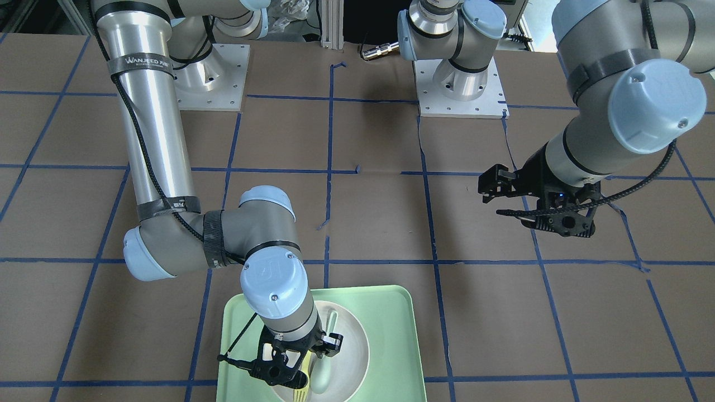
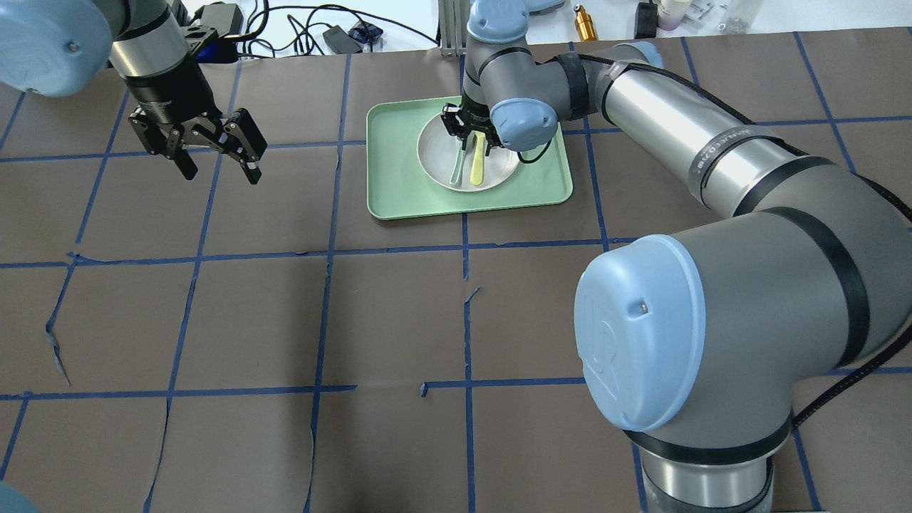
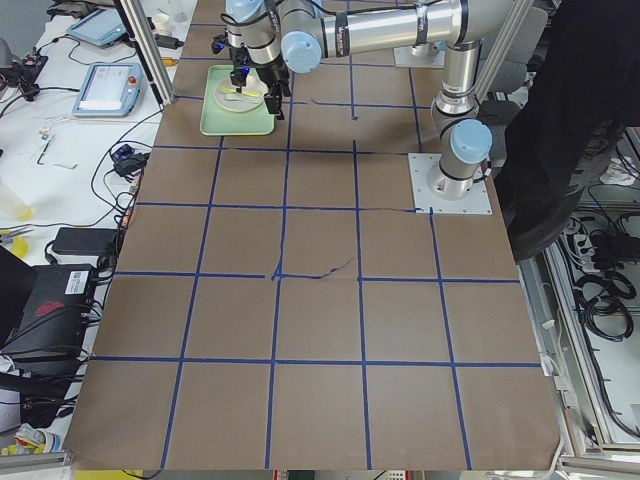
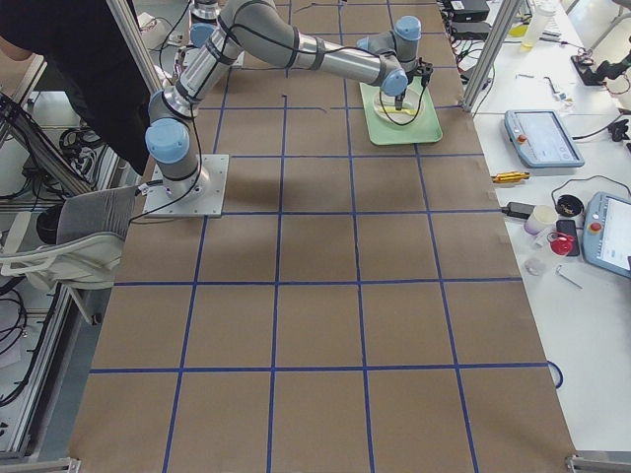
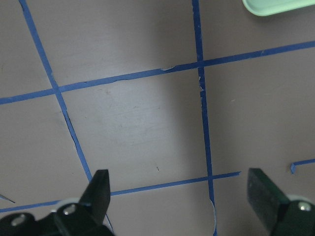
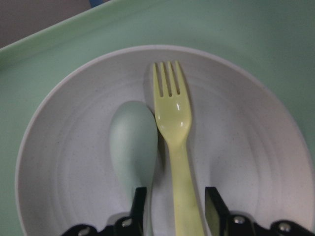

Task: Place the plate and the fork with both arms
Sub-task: 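Lower the right gripper and grasp the yellow fork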

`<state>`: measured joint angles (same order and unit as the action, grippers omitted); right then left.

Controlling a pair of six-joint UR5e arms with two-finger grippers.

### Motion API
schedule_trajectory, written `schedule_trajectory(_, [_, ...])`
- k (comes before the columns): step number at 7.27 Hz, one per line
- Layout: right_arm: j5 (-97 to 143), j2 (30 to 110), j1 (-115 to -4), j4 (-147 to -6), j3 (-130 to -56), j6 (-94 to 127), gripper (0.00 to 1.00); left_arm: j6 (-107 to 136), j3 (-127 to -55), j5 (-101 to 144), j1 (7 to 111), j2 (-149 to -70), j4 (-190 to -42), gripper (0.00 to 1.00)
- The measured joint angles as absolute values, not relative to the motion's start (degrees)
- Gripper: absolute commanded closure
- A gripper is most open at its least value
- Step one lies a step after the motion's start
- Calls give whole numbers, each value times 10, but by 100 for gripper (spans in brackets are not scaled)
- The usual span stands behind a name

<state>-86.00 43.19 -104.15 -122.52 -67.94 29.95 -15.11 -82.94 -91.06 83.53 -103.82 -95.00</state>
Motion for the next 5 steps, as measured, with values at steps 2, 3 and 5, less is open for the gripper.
schedule_trajectory(2, [-859, 429, -1041, -1218, -682, 298, 49, -151, -831, -911, 835, -1038, -949, 0])
schedule_trajectory(3, [-861, 428, -1042, -1216, -683, 296, 48, -151, -832, -911, 835, -1038, -949, 0])
schedule_trajectory(5, [-865, 427, -1042, -1215, -691, 292, 78, -151, -832, -911, 835, -1038, -949, 0])
